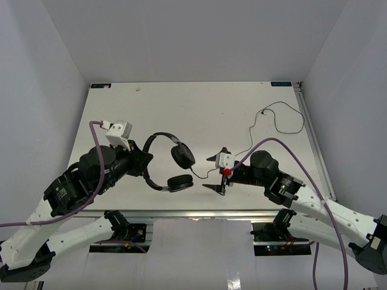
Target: Wrap the headphones
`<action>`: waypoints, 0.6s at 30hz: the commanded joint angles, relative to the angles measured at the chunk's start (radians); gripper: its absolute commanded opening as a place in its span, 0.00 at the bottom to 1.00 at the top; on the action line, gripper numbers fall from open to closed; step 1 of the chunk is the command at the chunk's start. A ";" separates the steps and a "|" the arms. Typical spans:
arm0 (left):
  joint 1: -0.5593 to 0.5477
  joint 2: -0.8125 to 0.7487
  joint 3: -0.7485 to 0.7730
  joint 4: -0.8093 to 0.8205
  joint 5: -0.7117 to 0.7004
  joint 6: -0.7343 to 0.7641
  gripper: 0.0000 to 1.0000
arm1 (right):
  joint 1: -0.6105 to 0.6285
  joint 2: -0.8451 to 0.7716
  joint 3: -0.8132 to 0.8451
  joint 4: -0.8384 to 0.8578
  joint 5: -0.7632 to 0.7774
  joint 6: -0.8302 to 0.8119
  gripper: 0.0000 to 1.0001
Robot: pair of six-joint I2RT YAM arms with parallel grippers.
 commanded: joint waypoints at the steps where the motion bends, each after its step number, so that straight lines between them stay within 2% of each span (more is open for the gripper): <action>1: -0.003 -0.026 -0.010 0.095 0.126 0.007 0.00 | 0.003 -0.001 -0.026 0.138 -0.043 -0.005 0.86; 3: -0.002 -0.038 -0.013 0.121 0.172 0.008 0.00 | 0.004 -0.004 -0.056 0.190 -0.057 0.019 0.76; 11: -0.001 -0.091 -0.080 0.276 0.466 -0.006 0.00 | 0.004 0.071 -0.097 0.341 -0.024 0.096 0.23; 13: -0.001 -0.101 -0.101 0.293 0.503 -0.017 0.00 | 0.003 0.103 -0.099 0.384 -0.016 0.111 0.16; 15: -0.001 -0.097 -0.121 0.317 0.528 -0.027 0.00 | 0.003 0.139 -0.093 0.419 -0.023 0.125 0.17; 18: -0.002 -0.090 -0.144 0.341 0.554 -0.035 0.00 | 0.003 0.183 -0.073 0.439 -0.045 0.142 0.25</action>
